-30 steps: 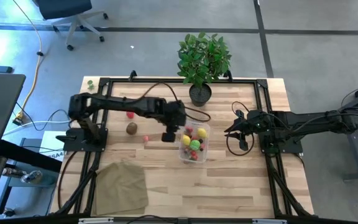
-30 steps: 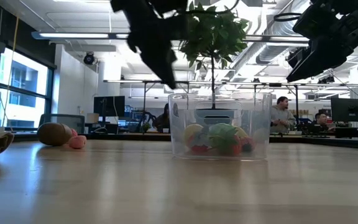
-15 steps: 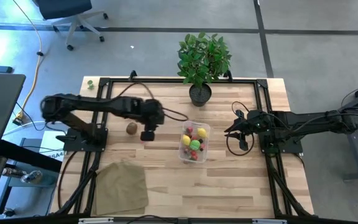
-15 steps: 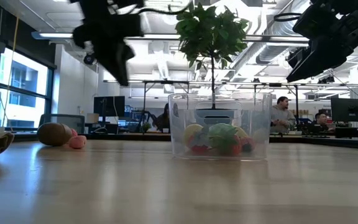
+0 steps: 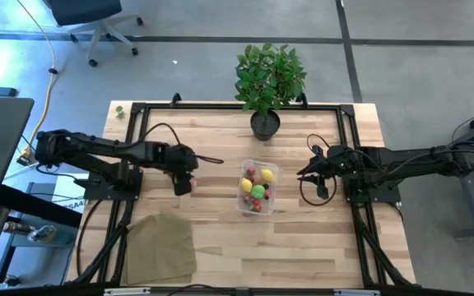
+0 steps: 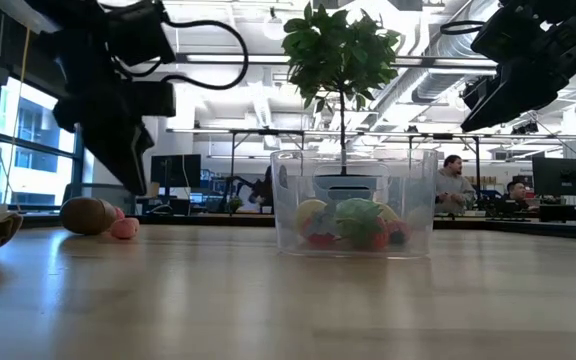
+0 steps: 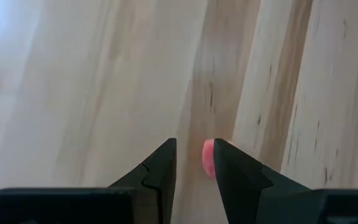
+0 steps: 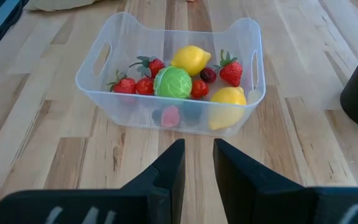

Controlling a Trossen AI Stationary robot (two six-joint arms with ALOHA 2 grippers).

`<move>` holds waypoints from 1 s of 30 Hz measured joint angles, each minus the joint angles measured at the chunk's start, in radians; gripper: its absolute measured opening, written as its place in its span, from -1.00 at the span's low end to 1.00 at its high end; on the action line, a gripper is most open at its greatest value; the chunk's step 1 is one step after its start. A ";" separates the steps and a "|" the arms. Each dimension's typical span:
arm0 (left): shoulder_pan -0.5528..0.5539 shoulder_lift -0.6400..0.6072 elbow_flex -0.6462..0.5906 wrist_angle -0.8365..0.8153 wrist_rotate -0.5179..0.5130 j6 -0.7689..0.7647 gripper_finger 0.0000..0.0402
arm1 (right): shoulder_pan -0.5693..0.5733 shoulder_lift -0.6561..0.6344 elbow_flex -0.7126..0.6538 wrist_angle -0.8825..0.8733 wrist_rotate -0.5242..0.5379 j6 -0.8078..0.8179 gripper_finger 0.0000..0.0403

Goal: Pick and placing Produce into tupperware
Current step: Put the pink peach into the transparent container

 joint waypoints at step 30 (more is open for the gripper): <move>-0.001 0.092 -0.008 0.014 0.081 0.063 0.06 | 0.000 0.000 0.000 0.000 0.000 0.000 -0.64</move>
